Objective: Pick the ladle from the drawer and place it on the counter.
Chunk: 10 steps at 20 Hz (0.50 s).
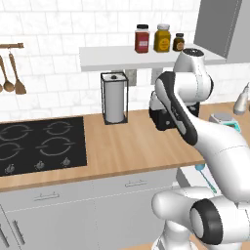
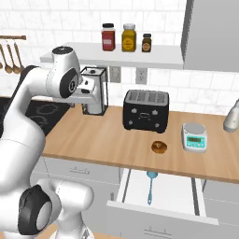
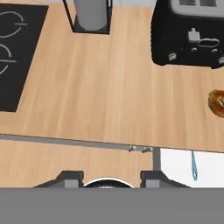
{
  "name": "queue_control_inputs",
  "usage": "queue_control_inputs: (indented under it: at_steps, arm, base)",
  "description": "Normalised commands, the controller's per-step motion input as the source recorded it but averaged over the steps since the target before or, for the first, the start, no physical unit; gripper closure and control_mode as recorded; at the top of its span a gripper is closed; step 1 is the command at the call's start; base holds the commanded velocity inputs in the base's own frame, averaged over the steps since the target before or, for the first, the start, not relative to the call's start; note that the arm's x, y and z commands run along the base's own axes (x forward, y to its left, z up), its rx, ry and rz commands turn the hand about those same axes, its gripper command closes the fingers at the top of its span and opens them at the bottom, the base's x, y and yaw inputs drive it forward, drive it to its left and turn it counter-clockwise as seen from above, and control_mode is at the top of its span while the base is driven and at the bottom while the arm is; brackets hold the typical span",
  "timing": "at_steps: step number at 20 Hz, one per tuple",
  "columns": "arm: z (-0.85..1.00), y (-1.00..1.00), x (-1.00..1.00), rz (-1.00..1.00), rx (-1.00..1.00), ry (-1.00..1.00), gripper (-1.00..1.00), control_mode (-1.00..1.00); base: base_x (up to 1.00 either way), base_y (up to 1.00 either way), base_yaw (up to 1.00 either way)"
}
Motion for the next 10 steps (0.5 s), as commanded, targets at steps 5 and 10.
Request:
queue_control_inputs:
  at_steps: [5, 10]
  arm:
    - [-0.07, -0.15, -0.47, 0.00, 0.00, 0.00, -1.00, -1.00]
    - [-0.23, -0.97, -0.73, -0.04, 0.02, 0.05, -1.00, -1.00]
  base:
    - [0.00, 0.00, 0.00]
    - [0.00, 0.00, 0.00]
